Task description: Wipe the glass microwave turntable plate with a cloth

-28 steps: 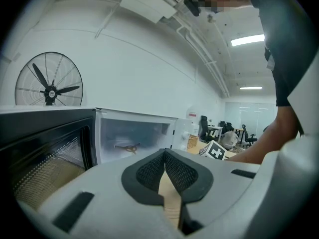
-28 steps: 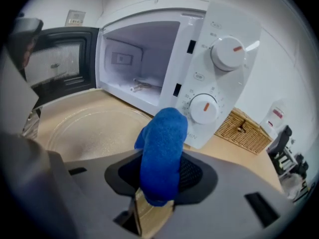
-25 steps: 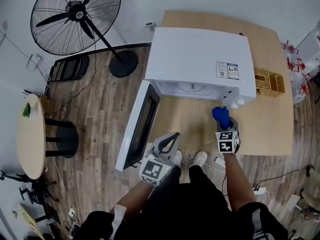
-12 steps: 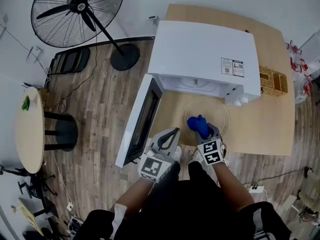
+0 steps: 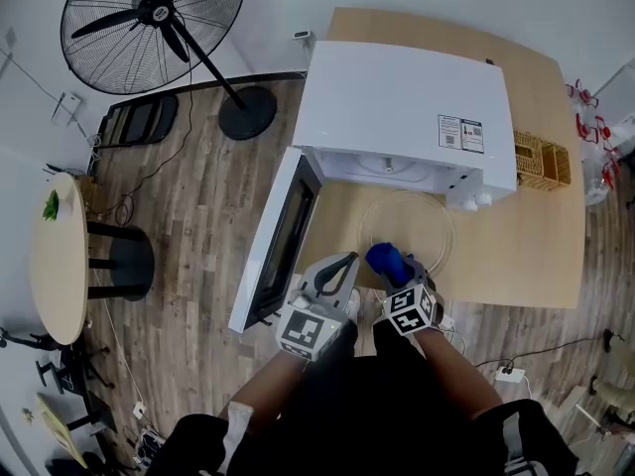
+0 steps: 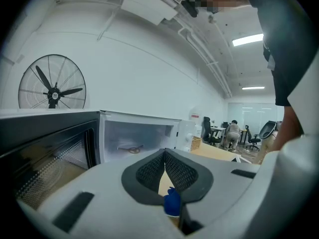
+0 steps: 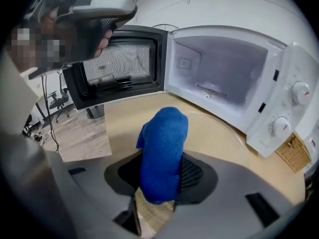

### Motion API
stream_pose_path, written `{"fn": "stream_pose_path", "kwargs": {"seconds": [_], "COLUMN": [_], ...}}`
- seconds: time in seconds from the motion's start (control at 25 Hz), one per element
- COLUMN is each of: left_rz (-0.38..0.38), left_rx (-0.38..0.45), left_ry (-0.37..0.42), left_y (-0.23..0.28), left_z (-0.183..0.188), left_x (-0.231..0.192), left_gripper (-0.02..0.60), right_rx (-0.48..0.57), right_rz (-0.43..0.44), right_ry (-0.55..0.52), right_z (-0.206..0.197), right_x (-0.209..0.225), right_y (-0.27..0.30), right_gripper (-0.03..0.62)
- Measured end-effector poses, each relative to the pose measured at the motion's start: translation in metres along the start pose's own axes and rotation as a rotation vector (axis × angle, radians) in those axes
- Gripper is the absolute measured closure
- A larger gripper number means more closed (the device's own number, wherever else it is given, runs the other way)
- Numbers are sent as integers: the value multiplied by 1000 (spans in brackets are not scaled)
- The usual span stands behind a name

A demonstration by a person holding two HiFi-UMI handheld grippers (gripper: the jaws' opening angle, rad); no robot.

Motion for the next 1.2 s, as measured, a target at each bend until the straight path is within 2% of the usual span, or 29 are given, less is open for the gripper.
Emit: {"fn": "stream_pose_path", "kwargs": {"seconds": [0.4,0.84,1.04,1.2], "left_rz": [-10,-23,-27,-34], "left_rx": [-9,-6,-20,-21], "left_ry": [-1,42,41,39], "left_y": [5,10,12,15], "left_z": [-1,1,1,2], "left_x": [3,9,11,14], "left_gripper": [575,575,575,575], "right_rx": [-8,-36,-29,-6], "right_rz": [-139,-307,-342,-337], "right_ry": [48,119,180,202], "right_z": [-22,-52,-57,-55], "right_x": [38,90,106,109], "right_y": [-19,-46,-52,-52], "right_gripper": [442,442,442,444]}}
Point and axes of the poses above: the fingertips, and each gripper's own axes: y forward along the fingers, x to its right, z out of its top, the point moved 8 cm from there along -y, backward along the fingers, and after that the axes turned 9 degrees about z, right-handed, at the moved point
